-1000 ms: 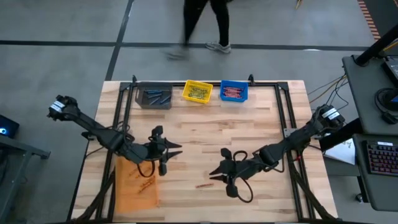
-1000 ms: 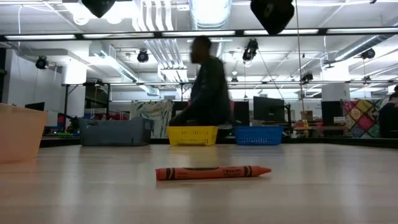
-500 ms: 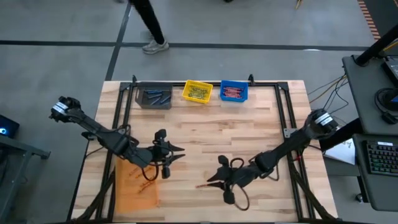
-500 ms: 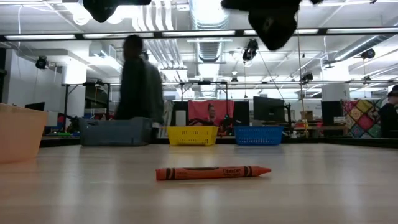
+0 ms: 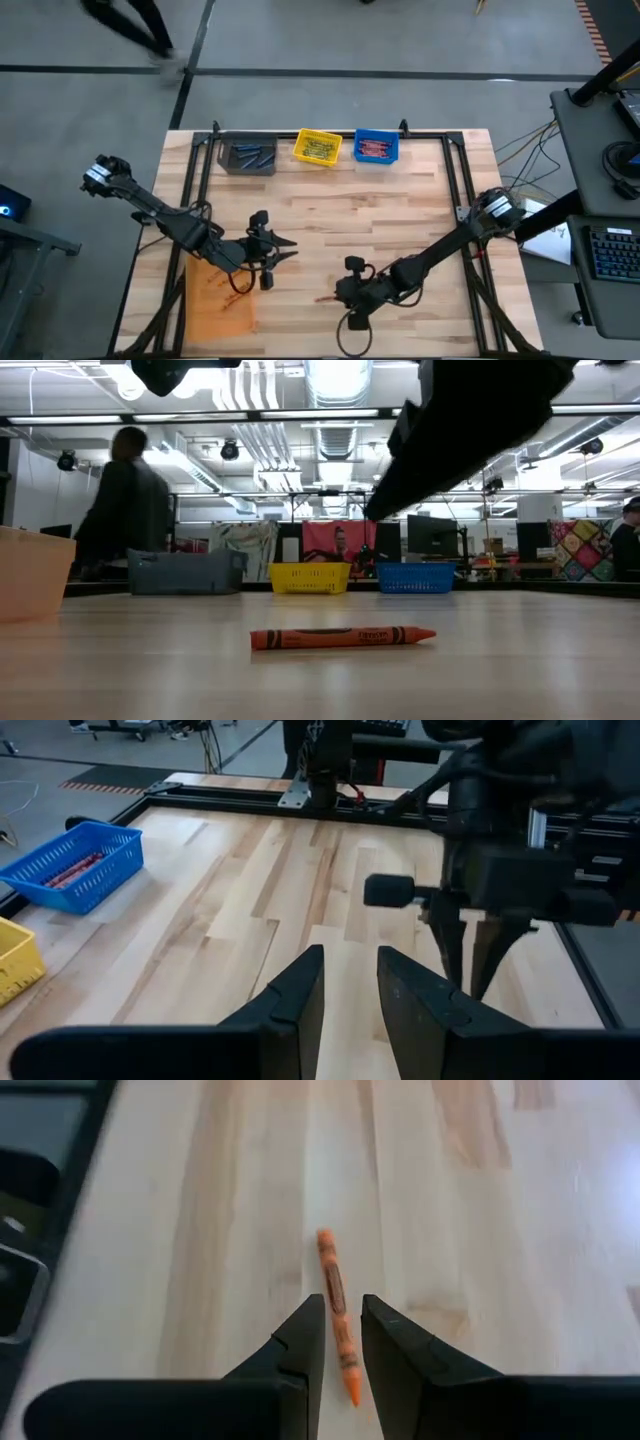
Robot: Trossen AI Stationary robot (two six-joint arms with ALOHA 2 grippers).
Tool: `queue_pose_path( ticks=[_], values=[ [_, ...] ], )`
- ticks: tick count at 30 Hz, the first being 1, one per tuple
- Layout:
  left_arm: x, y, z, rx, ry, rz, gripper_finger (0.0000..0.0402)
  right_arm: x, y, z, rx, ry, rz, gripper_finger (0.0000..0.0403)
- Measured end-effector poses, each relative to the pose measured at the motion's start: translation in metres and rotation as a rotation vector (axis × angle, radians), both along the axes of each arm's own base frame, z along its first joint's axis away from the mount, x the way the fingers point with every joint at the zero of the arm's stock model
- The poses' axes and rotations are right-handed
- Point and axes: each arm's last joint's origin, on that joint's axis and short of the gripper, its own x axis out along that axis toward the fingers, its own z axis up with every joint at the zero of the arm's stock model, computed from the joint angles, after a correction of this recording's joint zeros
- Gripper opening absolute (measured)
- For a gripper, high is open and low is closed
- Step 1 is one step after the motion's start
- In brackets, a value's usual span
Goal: Sort crayons
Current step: Put the orange crayon into the orange bin
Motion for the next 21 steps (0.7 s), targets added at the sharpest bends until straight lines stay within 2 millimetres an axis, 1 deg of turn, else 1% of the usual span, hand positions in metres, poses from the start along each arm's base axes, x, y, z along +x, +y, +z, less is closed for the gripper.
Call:
queue_pose_path(
  ticks=[5,7,16,21],
  values=[
    [0.001,-0.001,-0.001,0.002,0.002,0.0,0.0079,0.007,0.004,-0.009,-0.023,0.025,0.008,0.0059],
    [0.001,-0.001,-0.002,0.003,0.003,-0.001,0.0079,0.008,0.005,-0.013,-0.029,0.036,0.008,0.0065],
    [0.001,-0.001,-0.002,0.01,0.006,-0.002,0.0079,0.011,0.001,-0.028,-0.053,0.08,-0.006,0.0131],
    [0.002,-0.001,-0.002,0.008,0.003,-0.002,0.0079,0.014,0.001,-0.044,-0.076,0.103,0.002,0.0144]
  ],
)
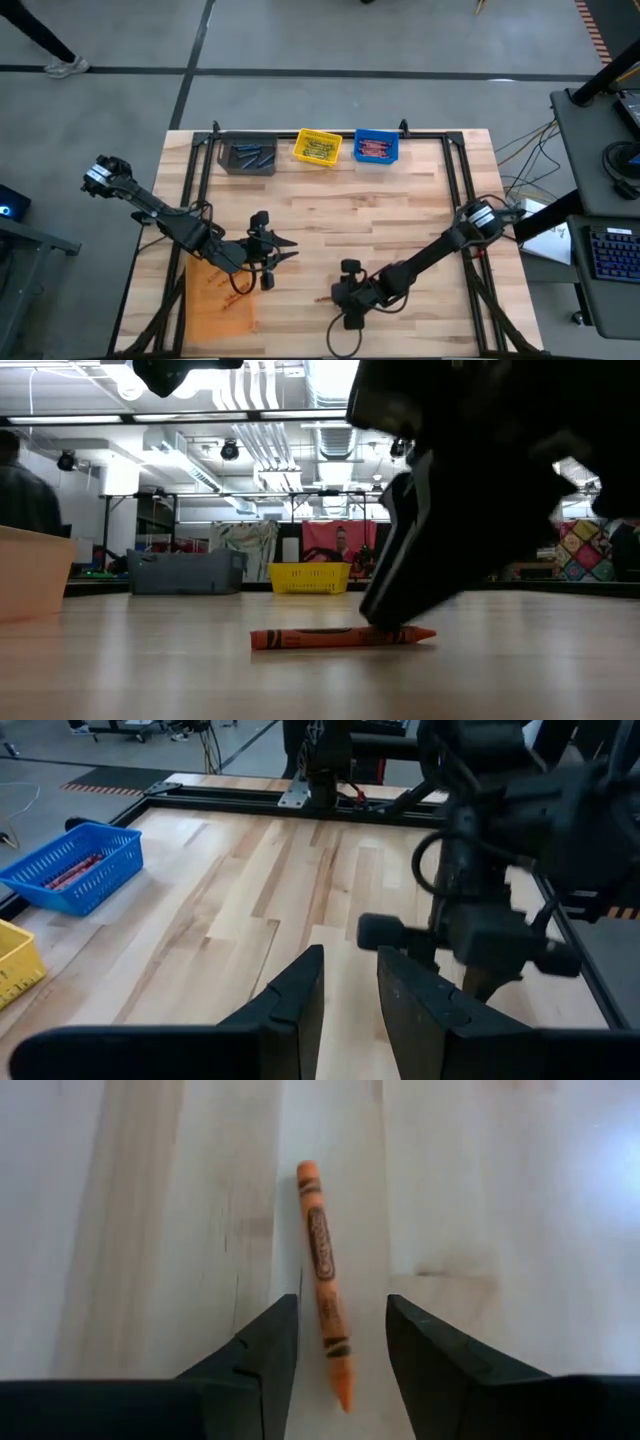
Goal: Sort crayons
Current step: Put the orange crayon into the orange bin
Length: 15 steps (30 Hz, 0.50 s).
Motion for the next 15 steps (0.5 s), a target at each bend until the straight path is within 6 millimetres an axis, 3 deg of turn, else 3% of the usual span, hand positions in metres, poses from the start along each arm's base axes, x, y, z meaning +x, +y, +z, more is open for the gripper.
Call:
queue_pose_path(
  ticks=[7,15],
  values=[
    [0.0,0.0,0.0,-0.002,-0.004,0.0,0.0079,0.003,0.001,-0.015,-0.01,0.017,-0.001,0.0124],
    [0.0,0.0,0.001,-0.004,-0.007,0.0,0.0079,0.005,-0.001,-0.02,-0.015,0.024,-0.005,0.0036]
  ],
)
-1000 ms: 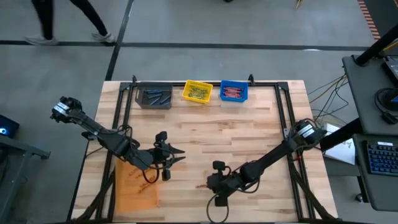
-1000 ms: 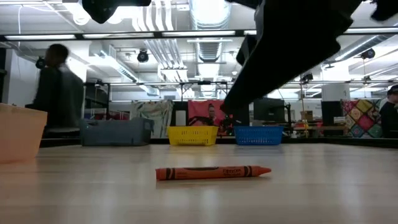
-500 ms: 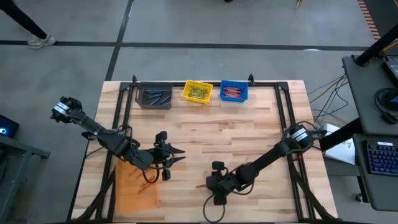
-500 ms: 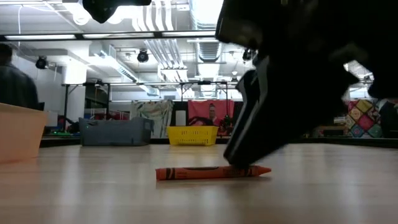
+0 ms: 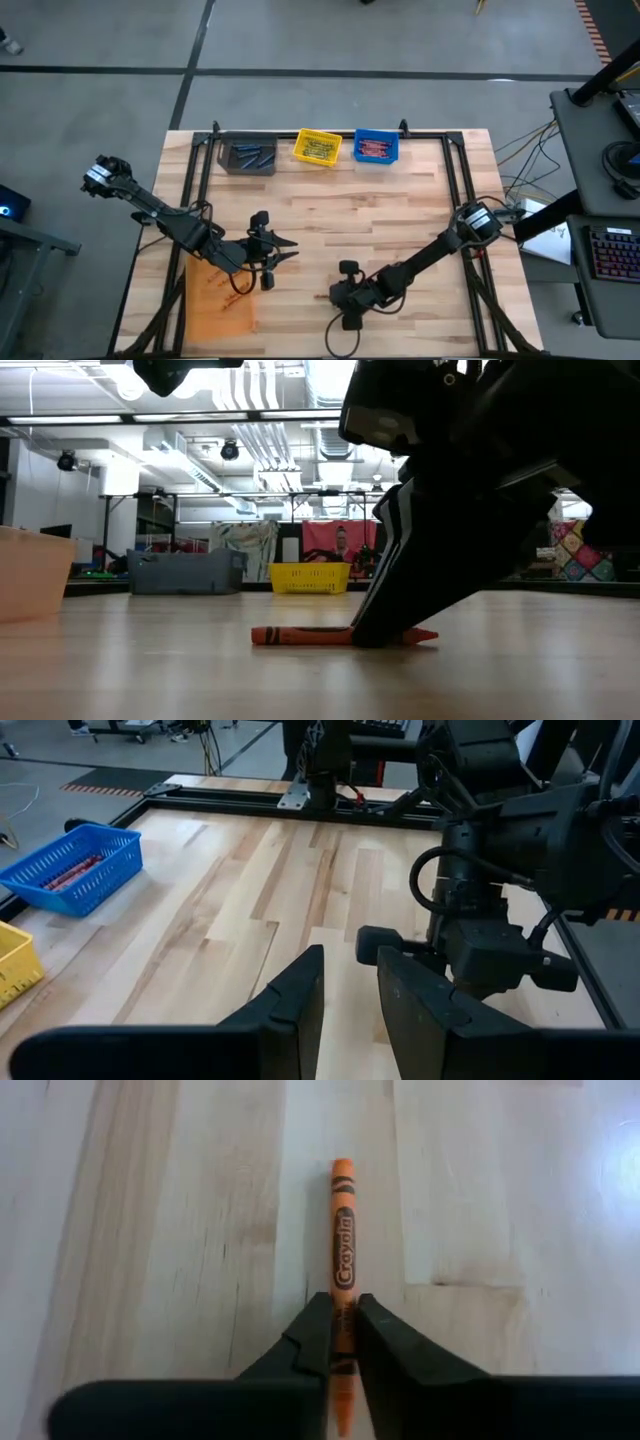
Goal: Sort crayons
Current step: Put the orange crayon into the orange bin
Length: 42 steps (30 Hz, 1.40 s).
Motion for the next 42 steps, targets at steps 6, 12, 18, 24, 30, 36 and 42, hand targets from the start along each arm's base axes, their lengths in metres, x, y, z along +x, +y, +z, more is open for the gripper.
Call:
queue_pose_path(
  ticks=[6,12,18,24,30,36,42],
  values=[
    [0.0,0.0,0.001,-0.003,-0.006,-0.001,0.0079,0.0,0.0,0.001,-0.003,-0.007,0.001,0.0013],
    [-0.003,-0.006,-0.009,-0.02,-0.111,-0.042,0.0079,-0.002,0.0,0.014,-0.042,-0.054,-0.007,0.0012],
    [-0.015,-0.008,-0.03,-0.039,-0.231,-0.098,0.0079,-0.001,0.005,0.043,-0.068,-0.215,0.007,0.001],
    [-0.022,-0.007,-0.042,-0.03,-0.292,-0.199,0.0081,0.006,0.011,0.075,-0.066,-0.436,0.093,0.0009],
    [-0.023,-0.009,-0.044,-0.005,-0.293,-0.268,0.0112,0.011,0.016,0.097,-0.078,-0.627,0.169,0.0009],
    [-0.025,-0.014,-0.046,0.006,-0.286,-0.463,0.016,0.013,0.017,0.109,-0.076,-0.72,0.175,0.001],
    [-0.026,-0.016,-0.046,-0.011,-0.29,-0.512,0.0176,0.015,0.016,0.118,-0.043,-0.775,0.152,0.001]
  ],
)
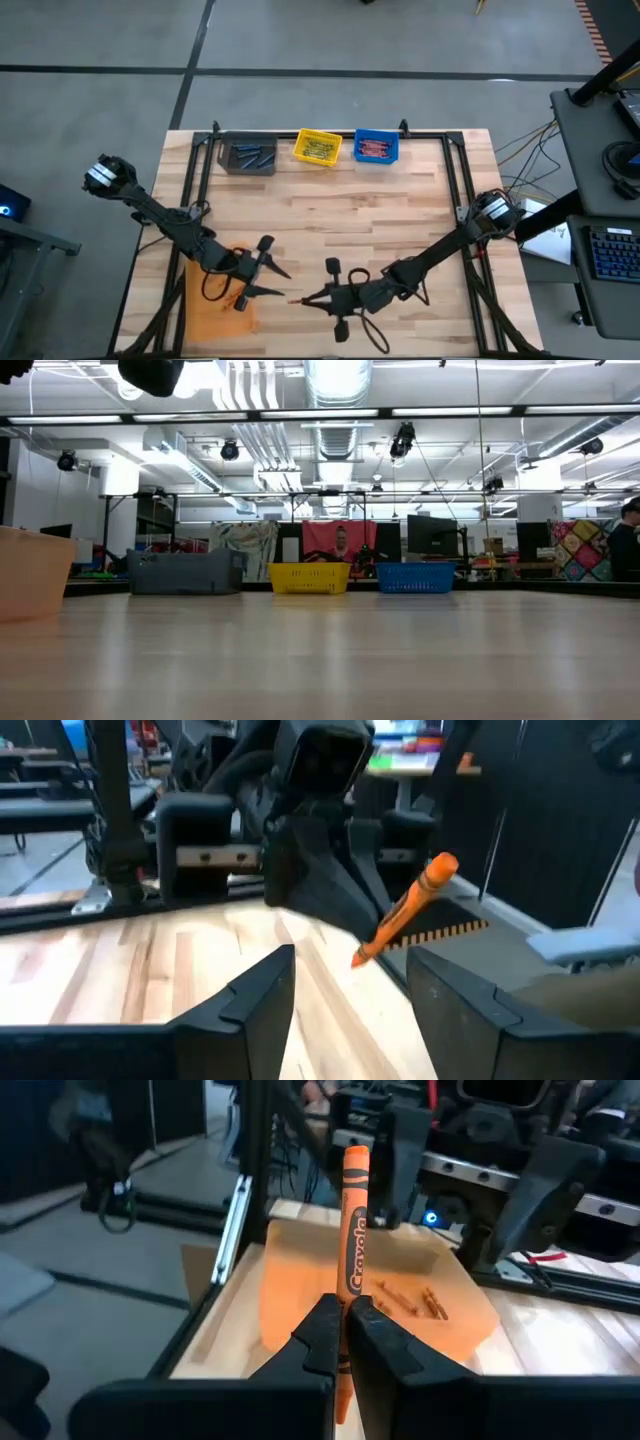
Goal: Sort crayons
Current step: Put the orange crayon into the orange bin
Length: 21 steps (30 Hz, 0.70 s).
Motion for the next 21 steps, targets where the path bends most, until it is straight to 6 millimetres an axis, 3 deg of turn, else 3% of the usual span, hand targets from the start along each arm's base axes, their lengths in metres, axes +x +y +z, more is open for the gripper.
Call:
queue_pose_path(
  ticks=[9,21],
  values=[
    [0.008,-0.006,-0.005,-0.012,-0.057,0.001,0.0171,0.01,-0.015,0.004,0.042,-0.011,-0.054,0.001],
    [0.019,-0.013,-0.007,0.02,-0.12,0.03,0.0167,0.012,-0.018,0.006,0.058,-0.004,-0.065,0.0011]
  ],
)
